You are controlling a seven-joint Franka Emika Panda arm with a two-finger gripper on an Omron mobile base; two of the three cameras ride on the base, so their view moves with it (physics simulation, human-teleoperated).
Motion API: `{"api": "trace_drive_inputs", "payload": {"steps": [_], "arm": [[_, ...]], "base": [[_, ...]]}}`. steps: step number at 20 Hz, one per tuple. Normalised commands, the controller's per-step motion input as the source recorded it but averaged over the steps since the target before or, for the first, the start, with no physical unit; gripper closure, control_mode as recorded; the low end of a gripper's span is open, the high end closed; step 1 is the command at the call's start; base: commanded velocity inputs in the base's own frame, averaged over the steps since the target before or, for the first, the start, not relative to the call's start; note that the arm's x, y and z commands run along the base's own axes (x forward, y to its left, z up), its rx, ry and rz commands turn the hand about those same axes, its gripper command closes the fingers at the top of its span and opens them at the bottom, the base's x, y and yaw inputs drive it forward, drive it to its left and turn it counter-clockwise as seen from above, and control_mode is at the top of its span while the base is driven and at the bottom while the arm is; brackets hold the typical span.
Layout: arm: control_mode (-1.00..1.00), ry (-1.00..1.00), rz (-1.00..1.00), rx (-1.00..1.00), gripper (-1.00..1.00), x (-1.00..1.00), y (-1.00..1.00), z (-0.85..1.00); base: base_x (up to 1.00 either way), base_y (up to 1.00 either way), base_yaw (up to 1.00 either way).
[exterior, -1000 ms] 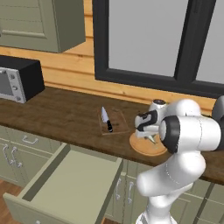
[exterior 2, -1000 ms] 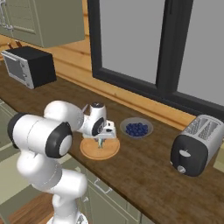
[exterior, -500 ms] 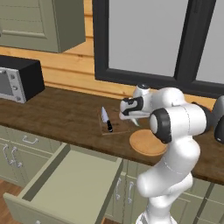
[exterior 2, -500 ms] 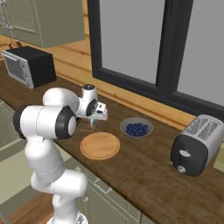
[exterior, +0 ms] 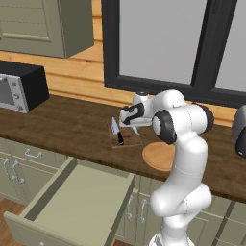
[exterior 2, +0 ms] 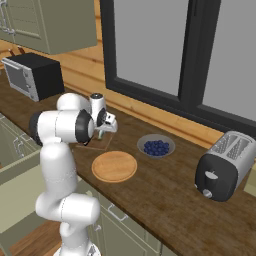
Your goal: Pick up the knife from the drawer and place it on the cutting board. Then place the meat from the plate to the cutting board.
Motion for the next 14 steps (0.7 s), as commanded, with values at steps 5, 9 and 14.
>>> {"api": "trace_drive_inputs", "payload": {"steps": [5, 9, 14], "arm": [[-1.00, 0.00, 0.00, 0.00, 1.00, 0.37, 0.20, -0.33], [-1.00, 0.00, 0.00, 0.00, 1.00, 0.17, 0.03, -0.26], [-1.00, 0.00, 0.00, 0.00, -1.00, 0.02, 0.00, -0.18]], "base": [[0.00, 0.00, 0.00], [0.00, 0.00, 0.00], [0.00, 0.00, 0.00]]}}
